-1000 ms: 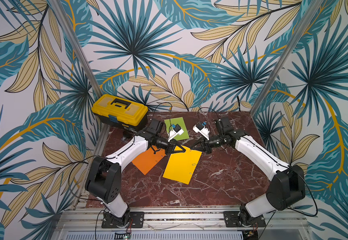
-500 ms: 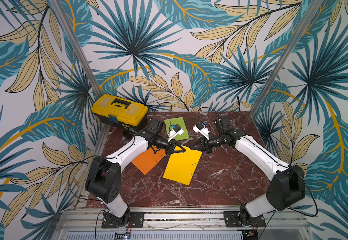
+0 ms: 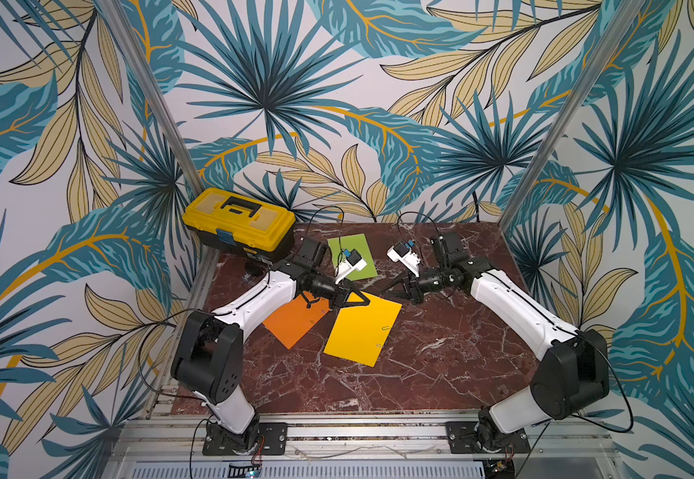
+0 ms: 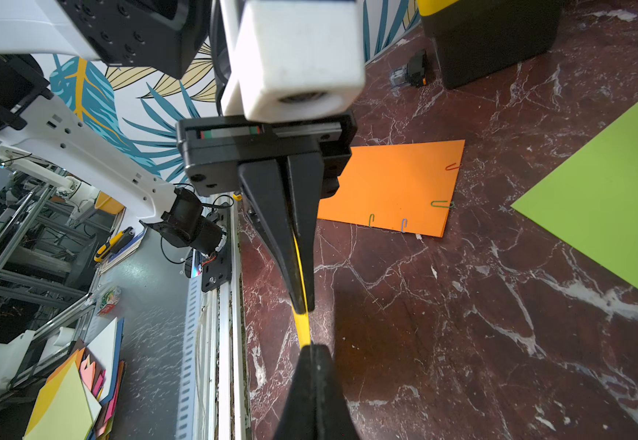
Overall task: Unclip the paperclips from the documents
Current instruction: Remove the paper clip from the document.
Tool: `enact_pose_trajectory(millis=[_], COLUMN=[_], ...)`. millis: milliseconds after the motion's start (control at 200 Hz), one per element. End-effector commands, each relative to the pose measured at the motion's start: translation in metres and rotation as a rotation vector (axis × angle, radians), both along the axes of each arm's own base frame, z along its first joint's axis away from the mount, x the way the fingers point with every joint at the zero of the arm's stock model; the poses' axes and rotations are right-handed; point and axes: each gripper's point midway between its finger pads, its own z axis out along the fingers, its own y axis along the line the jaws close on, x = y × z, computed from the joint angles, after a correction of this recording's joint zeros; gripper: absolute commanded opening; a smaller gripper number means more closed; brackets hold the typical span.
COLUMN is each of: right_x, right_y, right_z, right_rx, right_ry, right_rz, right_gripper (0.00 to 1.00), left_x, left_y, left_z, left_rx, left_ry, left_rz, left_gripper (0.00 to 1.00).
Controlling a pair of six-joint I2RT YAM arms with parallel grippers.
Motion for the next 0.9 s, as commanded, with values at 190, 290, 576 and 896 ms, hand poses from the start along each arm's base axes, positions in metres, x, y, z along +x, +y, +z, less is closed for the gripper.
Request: enact_pose_trajectory(millis=[190,290,576,896], right_x=[0.016,0.023,0.052,0.087], right_y=[-0.004,-0.008,-0.029,-0.071], right_z=[0.006,0.006,-0.015,-0.057], right_rx=[-0.017,-0.03,-0.073,-0.194], right_ry=[-0.036,-0.044,-0.007,0.113], right_rz=[-0.065,-0.1,-0.271,-0.521], right_gripper=[0.0,0.0,0.0,0.0], left_x=[0.003,0.004,0.004,0.004], left_y=[-0.003,-0.003,-0.002,-0.002], left_z=[0.005,0.005,0.006,0.008], left_rx=[0.003,0.006,0.011,0.012], left_ry=[-0.031,-0.037,-0.05,-0.058], left_rz=[-0.008,-0.004,0.001,0.003], left_gripper=[0.0,0.0,0.0,0.0])
